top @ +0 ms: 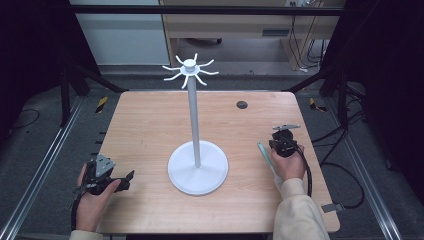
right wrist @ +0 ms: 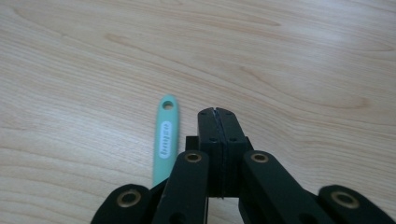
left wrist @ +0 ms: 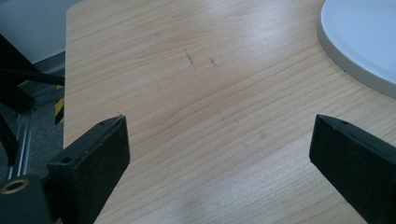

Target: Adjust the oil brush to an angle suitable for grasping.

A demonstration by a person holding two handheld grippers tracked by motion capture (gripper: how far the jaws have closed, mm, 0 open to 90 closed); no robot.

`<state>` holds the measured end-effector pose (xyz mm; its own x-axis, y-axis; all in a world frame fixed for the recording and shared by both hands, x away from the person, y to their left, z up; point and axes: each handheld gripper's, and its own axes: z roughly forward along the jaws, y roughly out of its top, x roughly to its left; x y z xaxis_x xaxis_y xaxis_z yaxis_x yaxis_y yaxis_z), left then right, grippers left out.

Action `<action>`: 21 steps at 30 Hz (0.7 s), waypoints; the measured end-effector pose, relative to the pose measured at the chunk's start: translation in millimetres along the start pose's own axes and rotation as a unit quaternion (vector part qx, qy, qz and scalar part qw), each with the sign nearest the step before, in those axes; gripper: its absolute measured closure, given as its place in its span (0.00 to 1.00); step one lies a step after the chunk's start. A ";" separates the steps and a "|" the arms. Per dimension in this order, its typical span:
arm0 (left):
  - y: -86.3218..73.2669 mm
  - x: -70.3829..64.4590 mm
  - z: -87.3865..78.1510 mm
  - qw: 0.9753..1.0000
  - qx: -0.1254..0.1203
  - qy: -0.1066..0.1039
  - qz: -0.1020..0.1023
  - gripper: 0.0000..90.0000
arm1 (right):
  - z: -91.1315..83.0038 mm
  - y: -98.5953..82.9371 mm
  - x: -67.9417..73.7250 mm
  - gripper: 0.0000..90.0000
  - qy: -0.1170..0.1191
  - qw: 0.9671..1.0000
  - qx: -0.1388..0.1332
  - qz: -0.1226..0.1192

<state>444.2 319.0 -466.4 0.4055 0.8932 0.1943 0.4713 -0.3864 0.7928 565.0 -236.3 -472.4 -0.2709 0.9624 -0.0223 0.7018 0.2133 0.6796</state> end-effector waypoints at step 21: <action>0.5 0.5 -0.5 1.000 -0.013 -0.002 -0.011 0.04 | 15.0 -4.3 8.9 1.00 0.071 0.996 0.042 -0.025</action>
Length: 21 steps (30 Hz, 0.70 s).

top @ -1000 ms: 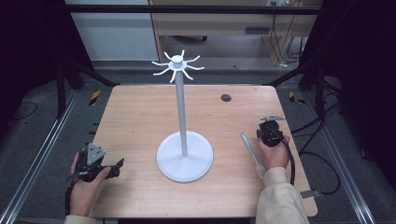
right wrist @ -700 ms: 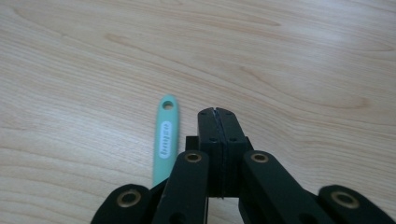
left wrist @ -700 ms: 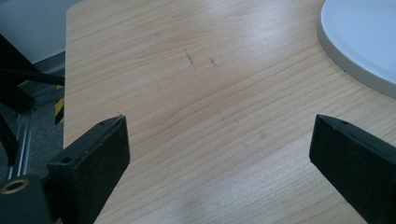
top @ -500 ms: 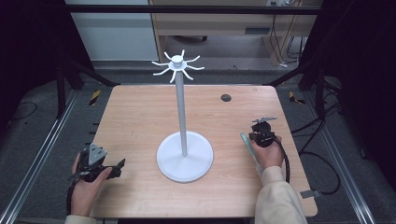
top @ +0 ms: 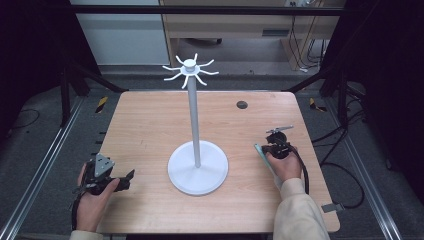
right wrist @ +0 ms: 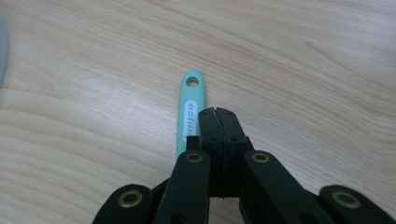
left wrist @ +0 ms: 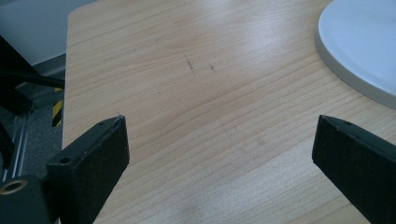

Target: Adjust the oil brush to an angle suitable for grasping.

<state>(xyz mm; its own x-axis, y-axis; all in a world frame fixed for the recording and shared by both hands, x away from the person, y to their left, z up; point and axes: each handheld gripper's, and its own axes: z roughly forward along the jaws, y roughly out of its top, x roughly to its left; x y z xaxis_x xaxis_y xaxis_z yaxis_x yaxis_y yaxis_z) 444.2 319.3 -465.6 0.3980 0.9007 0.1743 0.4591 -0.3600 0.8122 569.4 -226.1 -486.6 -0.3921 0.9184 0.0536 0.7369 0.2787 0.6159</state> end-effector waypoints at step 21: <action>-0.6 -1.4 1.1 1.000 0.006 -0.003 0.006 0.04 | -10.1 0.1 51.2 1.00 0.083 0.988 0.025 -0.126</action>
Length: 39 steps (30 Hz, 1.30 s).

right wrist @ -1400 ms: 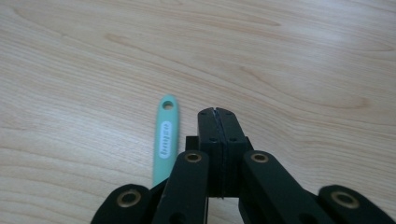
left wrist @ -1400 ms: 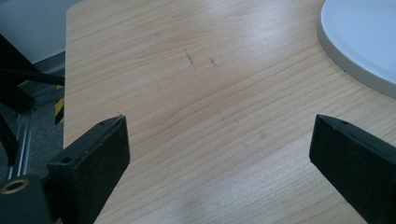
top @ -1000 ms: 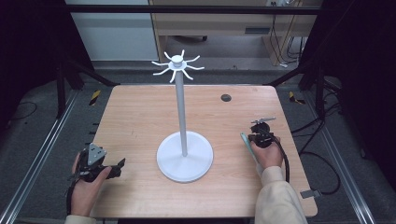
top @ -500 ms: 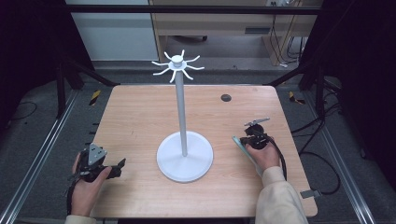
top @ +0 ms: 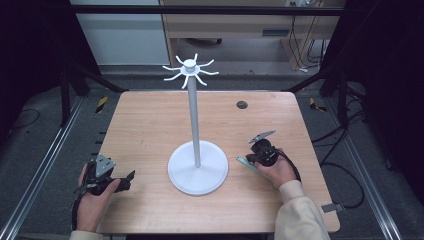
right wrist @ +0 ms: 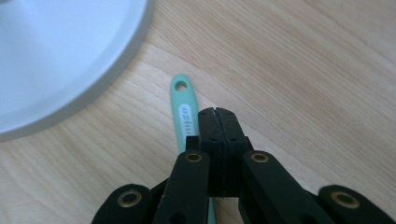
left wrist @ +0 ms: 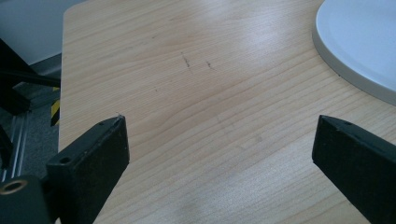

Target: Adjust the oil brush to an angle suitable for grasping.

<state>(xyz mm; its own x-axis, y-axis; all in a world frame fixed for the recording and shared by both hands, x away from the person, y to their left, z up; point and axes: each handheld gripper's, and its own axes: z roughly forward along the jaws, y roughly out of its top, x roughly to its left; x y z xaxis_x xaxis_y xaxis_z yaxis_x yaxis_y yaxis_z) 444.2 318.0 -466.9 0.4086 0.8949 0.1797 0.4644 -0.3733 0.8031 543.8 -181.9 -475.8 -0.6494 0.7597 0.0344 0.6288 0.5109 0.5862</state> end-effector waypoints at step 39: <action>3.5 -4.3 3.4 1.000 -0.005 -0.006 0.005 0.04 | -48.2 -2.4 7.7 0.82 -0.013 0.983 0.152 -0.098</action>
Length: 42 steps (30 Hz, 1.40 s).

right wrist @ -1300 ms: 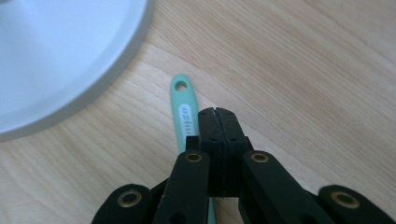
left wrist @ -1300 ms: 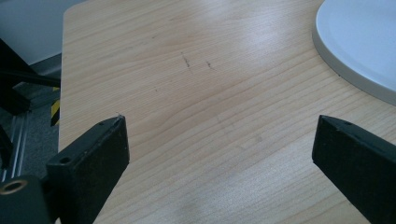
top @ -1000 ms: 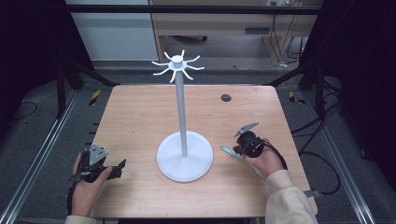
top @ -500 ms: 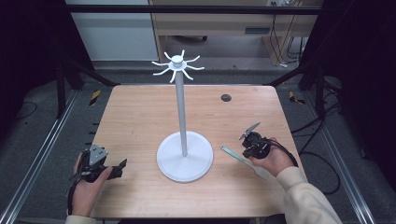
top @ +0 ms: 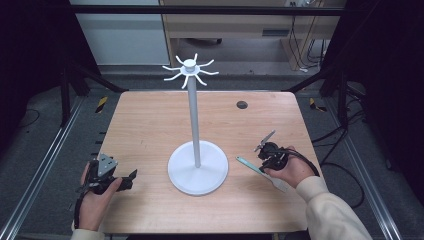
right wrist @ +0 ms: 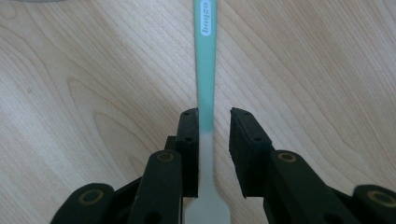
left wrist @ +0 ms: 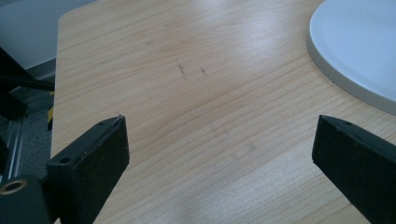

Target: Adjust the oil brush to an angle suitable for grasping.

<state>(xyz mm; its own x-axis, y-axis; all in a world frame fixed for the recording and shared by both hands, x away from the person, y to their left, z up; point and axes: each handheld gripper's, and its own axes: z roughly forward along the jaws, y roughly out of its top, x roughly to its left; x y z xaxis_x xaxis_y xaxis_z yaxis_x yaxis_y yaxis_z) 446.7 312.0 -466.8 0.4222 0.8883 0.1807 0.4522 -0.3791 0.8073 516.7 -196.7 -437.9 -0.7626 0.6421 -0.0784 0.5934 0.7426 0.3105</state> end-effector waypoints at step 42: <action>0.2 -2.4 2.0 1.000 0.000 -0.007 0.009 0.03 | 18.8 3.8 -4.2 0.87 0.011 0.998 0.060 -0.004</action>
<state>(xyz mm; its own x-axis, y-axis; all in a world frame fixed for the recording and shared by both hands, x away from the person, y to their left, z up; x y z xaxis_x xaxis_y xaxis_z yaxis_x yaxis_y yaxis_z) 447.4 309.3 -468.2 0.4418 0.8773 0.1876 0.4437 -0.3954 0.8042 527.0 -193.0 -454.2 -0.7716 0.6333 -0.0600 0.6132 0.7656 0.1948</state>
